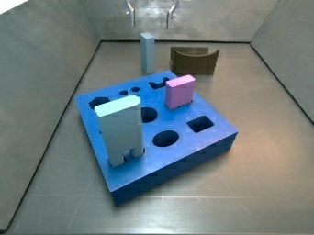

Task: Pick up the rectangle object. Move to above the board. Insert the rectangle object.
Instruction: Pick up the rectangle object.

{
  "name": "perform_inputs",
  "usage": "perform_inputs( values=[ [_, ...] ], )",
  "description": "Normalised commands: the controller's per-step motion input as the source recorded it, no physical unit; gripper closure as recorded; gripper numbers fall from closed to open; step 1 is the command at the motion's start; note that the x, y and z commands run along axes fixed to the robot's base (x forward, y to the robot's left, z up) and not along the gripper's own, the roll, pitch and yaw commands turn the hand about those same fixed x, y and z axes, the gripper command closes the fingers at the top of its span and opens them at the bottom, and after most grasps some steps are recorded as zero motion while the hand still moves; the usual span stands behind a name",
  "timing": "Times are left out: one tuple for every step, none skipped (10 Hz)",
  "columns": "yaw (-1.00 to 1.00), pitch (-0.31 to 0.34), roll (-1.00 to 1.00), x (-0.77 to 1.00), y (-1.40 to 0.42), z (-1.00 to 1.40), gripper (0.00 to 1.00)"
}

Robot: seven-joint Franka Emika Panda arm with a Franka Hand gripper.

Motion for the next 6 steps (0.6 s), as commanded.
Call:
perform_inputs(
  values=[
    [0.02,0.0,-0.03,-0.02,0.0,0.0,0.0],
    [0.11,-0.037,-0.22,-0.09,-0.15,-0.1,0.0],
    [0.95,0.0,-0.07,-0.03,-0.11,-0.22,0.0],
    [1.0,0.0,0.0,0.0,0.0,-0.28,0.0],
    [0.25,0.0,-0.11,-0.19,0.0,-0.14,0.0],
    [0.0,0.0,-0.01,0.0,0.0,0.0,0.0]
  ],
)
